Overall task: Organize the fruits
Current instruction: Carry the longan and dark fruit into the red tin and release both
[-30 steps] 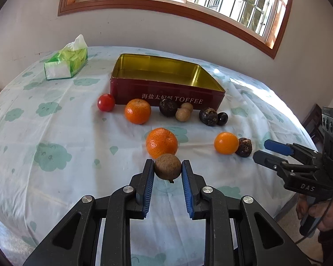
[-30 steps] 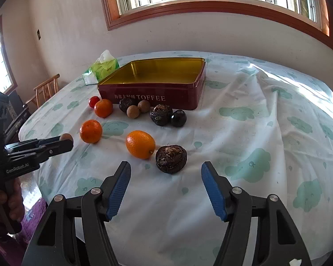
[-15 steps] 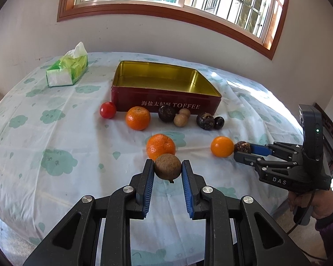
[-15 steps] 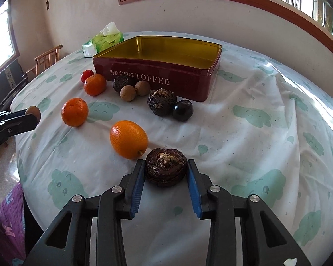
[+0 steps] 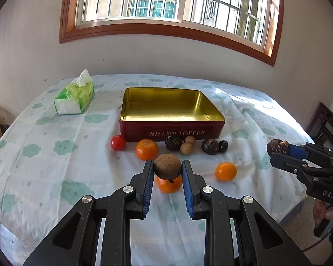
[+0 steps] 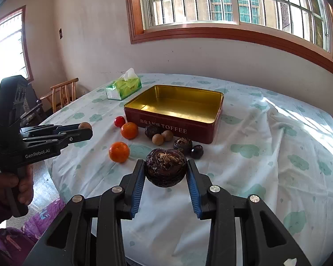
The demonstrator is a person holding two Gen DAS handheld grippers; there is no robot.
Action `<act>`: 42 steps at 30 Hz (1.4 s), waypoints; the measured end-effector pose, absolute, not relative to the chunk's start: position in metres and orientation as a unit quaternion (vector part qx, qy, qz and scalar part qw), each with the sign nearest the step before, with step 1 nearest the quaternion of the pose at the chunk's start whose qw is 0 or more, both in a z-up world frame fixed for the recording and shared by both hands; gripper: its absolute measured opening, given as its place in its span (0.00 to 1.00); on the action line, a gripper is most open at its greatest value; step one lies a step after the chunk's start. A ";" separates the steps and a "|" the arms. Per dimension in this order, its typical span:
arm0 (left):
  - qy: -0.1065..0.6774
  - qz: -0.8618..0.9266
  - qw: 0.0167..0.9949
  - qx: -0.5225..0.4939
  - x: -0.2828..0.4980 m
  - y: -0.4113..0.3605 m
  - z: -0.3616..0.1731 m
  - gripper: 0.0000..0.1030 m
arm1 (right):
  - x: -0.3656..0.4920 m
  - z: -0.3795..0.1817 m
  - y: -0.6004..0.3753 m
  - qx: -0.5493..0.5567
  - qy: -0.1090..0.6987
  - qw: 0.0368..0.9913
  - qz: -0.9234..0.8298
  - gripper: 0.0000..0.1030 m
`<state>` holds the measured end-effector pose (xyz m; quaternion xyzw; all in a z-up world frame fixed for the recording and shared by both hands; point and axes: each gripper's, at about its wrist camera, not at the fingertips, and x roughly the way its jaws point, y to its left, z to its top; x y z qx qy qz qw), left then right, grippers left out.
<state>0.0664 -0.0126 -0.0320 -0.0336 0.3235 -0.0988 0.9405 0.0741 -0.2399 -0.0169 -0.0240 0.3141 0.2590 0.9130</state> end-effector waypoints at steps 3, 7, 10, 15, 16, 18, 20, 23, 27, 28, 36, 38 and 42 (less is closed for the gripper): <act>0.311 -0.092 0.946 -0.023 0.072 -0.012 -0.021 0.25 | 0.085 -0.009 -0.235 -0.018 0.309 0.912 0.269 0.33; 0.302 -0.086 0.949 -0.010 0.087 -0.012 -0.008 0.25 | 0.103 0.000 -0.226 -0.020 0.305 0.912 0.274 0.33; 0.296 -0.082 0.952 -0.001 0.102 -0.012 -0.001 0.25 | 0.122 0.006 -0.221 -0.025 0.301 0.912 0.277 0.33; 0.291 -0.078 0.953 0.016 0.136 -0.016 0.004 0.25 | 0.162 0.005 -0.216 -0.026 0.310 0.910 0.275 0.33; 0.290 -0.077 0.954 0.021 0.145 -0.017 0.004 0.25 | 0.171 0.003 -0.215 -0.027 0.313 0.910 0.273 0.33; 0.292 -0.075 0.953 0.029 0.164 -0.019 0.003 0.25 | 0.188 -0.001 -0.214 -0.026 0.319 0.908 0.272 0.33; 0.299 -0.077 0.951 0.034 0.186 -0.021 -0.001 0.25 | 0.206 -0.006 -0.211 -0.029 0.328 0.906 0.267 0.33; 0.310 -0.080 0.946 0.049 0.217 -0.027 -0.008 0.25 | 0.231 -0.017 -0.208 -0.033 0.342 0.901 0.265 0.33; 0.333 -0.076 0.938 0.063 0.253 -0.030 -0.024 0.25 | 0.259 -0.036 -0.204 -0.028 0.369 0.892 0.260 0.33; 0.340 -0.076 0.935 0.064 0.261 -0.030 -0.029 0.25 | 0.265 -0.041 -0.203 -0.026 0.376 0.889 0.260 0.33; 0.376 -0.076 0.920 0.087 0.300 -0.034 -0.062 0.25 | 0.293 -0.067 -0.191 -0.029 0.401 0.877 0.263 0.33; 0.381 -0.074 0.917 0.089 0.305 -0.034 -0.067 0.26 | 0.298 -0.069 -0.188 -0.029 0.404 0.875 0.264 0.34; 0.388 -0.074 0.915 0.085 0.313 -0.032 -0.074 0.28 | 0.304 -0.074 -0.183 -0.034 0.409 0.872 0.266 0.35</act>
